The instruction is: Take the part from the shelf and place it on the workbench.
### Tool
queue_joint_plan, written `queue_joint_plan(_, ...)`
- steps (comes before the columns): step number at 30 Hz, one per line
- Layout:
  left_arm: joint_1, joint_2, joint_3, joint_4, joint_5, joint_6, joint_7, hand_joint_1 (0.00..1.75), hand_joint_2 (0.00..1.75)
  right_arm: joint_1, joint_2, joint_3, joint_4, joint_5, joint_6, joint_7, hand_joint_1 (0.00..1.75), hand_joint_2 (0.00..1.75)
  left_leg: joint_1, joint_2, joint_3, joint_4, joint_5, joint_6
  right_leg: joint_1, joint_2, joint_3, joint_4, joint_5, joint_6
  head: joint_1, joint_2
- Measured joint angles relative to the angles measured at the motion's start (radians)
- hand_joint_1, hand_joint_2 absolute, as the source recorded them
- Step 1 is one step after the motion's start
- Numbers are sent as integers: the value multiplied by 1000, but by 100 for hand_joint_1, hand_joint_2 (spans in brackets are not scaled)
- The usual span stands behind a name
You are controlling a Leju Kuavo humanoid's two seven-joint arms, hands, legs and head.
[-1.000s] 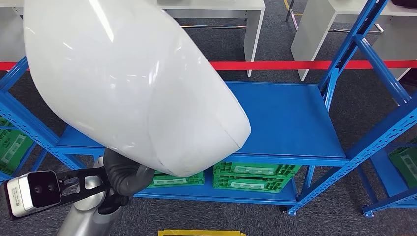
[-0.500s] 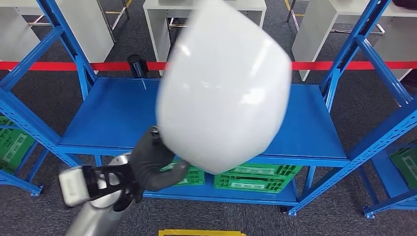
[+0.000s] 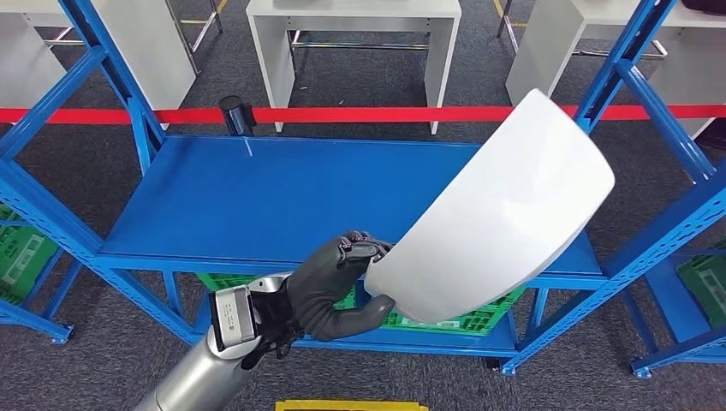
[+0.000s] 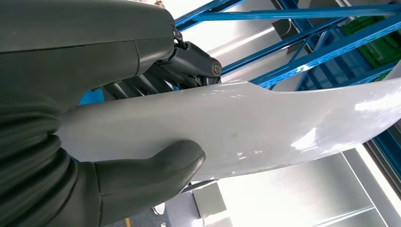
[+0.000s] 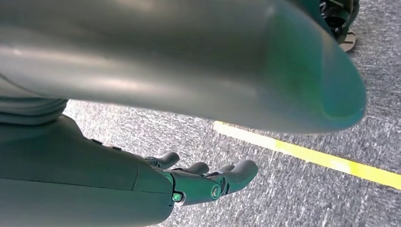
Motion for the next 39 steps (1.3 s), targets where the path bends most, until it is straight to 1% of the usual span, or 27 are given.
queue_joint_plan(2,-5,-1,-4,2,0,4,3,175,175,-2,0,-2,0,0,0,0,0,0,1,1,4,-9,2,6,-2,0,2,0,-2,5,0,0)
queue_joint_plan(4,-12,-6,-6,3,1,4,4,175,175,-4,1,-4,0,0,0,-1,0,0,8,3,11,-23,7,15,-2,0,-15,38,-23,10,2,0)
queue_joint_plan(5,-15,-8,-7,3,1,4,4,175,175,-4,1,-4,0,0,0,-1,0,0,10,4,14,-27,9,19,-3,0,-41,89,-47,12,4,0)
queue_joint_plan(7,-17,-11,-9,7,1,5,4,175,175,-3,1,-5,0,0,0,0,0,0,11,5,15,-28,6,21,-5,0,-123,227,-102,17,9,0)
queue_joint_plan(8,-16,-11,-10,9,1,4,4,175,175,-1,1,-5,0,0,0,0,0,0,12,5,15,-27,4,20,-7,0,-158,280,-110,20,9,0)
queue_joint_plan(9,-16,-11,-11,11,1,4,4,175,175,0,1,-5,0,0,0,0,0,0,13,4,16,-24,1,18,-10,0,-178,298,-97,24,10,0)
queue_joint_plan(10,-16,-11,-11,12,1,4,4,175,175,0,1,-5,0,0,0,0,0,0,16,3,17,-21,-2,13,-13,0,-178,276,-64,27,10,0)
queue_joint_plan(11,-16,-12,-11,13,1,4,4,175,175,0,0,-5,0,0,0,0,0,0,20,2,18,-15,-7,7,-17,-1,-159,219,-19,32,10,0)
queue_joint_plan(12,-17,-13,-11,14,1,5,4,175,175,0,1,-5,0,0,0,0,0,0,23,1,18,-7,-13,-1,-20,-2,-133,155,15,37,11,0)
queue_joint_plan(13,-18,-14,-12,15,2,7,5,175,175,-1,1,-5,1,0,0,0,0,0,24,0,16,2,-18,-10,-20,1,-112,105,40,36,13,0)
queue_joint_plan(15,-21,-14,-15,17,4,14,6,175,175,-1,3,-6,3,0,-1,-1,0,0,22,-2,11,14,-24,-26,-18,7,-97,66,45,23,16,0)
queue_joint_plan(17,-27,-14,-21,17,8,20,7,175,175,-2,3,-6,3,0,-2,0,0,0,23,-3,8,16,-24,-38,-17,9,-104,66,43,1,13,0)
queue_joint_plan(19,-33,-14,-26,16,13,24,9,175,175,-3,3,-7,3,0,-4,0,0,0,26,-1,-4,44,-49,-48,-17,7,-108,65,48,-16,9,0)
queue_joint_plan(20,-36,-14,-29,15,14,26,9,175,175,-3,2,-7,3,0,-4,-1,0,0,27,0,-21,86,-78,-51,-17,6,-109,64,51,-23,5,0)
queue_joint_plan(22,-38,-14,-34,14,15,30,12,175,175,-3,1,-8,3,0,-6,0,0,0,26,2,-73,214,-148,-55,-13,4,-116,63,55,-31,-2,0)
queue_joint_plan(23,-38,-14,-36,14,15,31,13,175,175,-3,1,-9,3,0,-7,1,0,0,26,2,-95,268,-168,-55,-11,3,-119,63,56,-34,-5,0)
queue_joint_plan(24,-38,-14,-37,13,18,33,15,175,175,-3,0,-10,3,0,-8,2,0,0,26,2,-103,294,-169,-53,-8,3,-122,63,57,-36,-6,0)
queue_joint_plan(25,-38,-14,-38,12,25,35,16,175,175,-3,0,-11,3,0,-9,2,0,0,25,2,-93,283,-151,-48,-5,2,-124,63,58,-37,-7,0)
queue_joint_plan(27,-38,-14,-39,8,45,39,14,175,175,-3,0,-12,3,2,-8,1,0,0,19,2,-26,164,-89,-32,-1,3,-125,63,61,-36,-9,0)
queue_joint_plan(29,-37,-14,-40,2,54,45,5,175,175,-3,0,-12,4,3,-5,0,0,0,9,4,37,48,-57,-17,1,2,-126,64,67,-29,-10,0)
queue_joint_plan(30,-37,-13,-40,0,53,47,1,175,175,-3,0,-12,4,3,-3,0,0,0,4,5,50,21,-55,-13,0,2,-127,63,71,-23,-11,0)
queue_joint_plan(33,-34,-12,-40,-3,48,51,-5,175,175,-4,-2,-12,4,5,-2,-1,0,0,2,7,47,1,-43,-2,-2,0,-128,58,80,-2,-11,0)
queue_joint_plan(34,-34,-12,-40,-4,47,51,-6,175,175,-4,-4,-11,4,6,-2,-1,0,0,5,8,45,-6,-34,5,-2,0,-134,69,69,3,-10,0)
queue_joint_plan(35,-34,-13,-40,-5,47,52,-6,175,175,-5,-5,-11,4,7,-1,-1,0,0,9,9,42,-12,-26,10,-2,0,-147,99,43,6,-7,0)
queue_joint_plan(37,-32,-13,-40,-3,46,52,-7,175,175,-5,-5,-11,4,8,0,-1,0,0,10,12,27,-12,-14,17,-3,0,-195,216,-33,11,-1,0)
queue_joint_plan(38,-31,-13,-40,-1,46,52,-8,175,175,-5,-6,-11,4,9,0,0,0,0,9,12,18,-9,-10,18,-3,0,-217,277,-63,14,1,0)
queue_joint_plan(39,-30,-13,-40,2,45,51,-9,175,175,-4,-6,-11,4,9,0,0,0,0,9,13,8,-5,-6,18,-3,0,-228,313,-75,15,2,0)
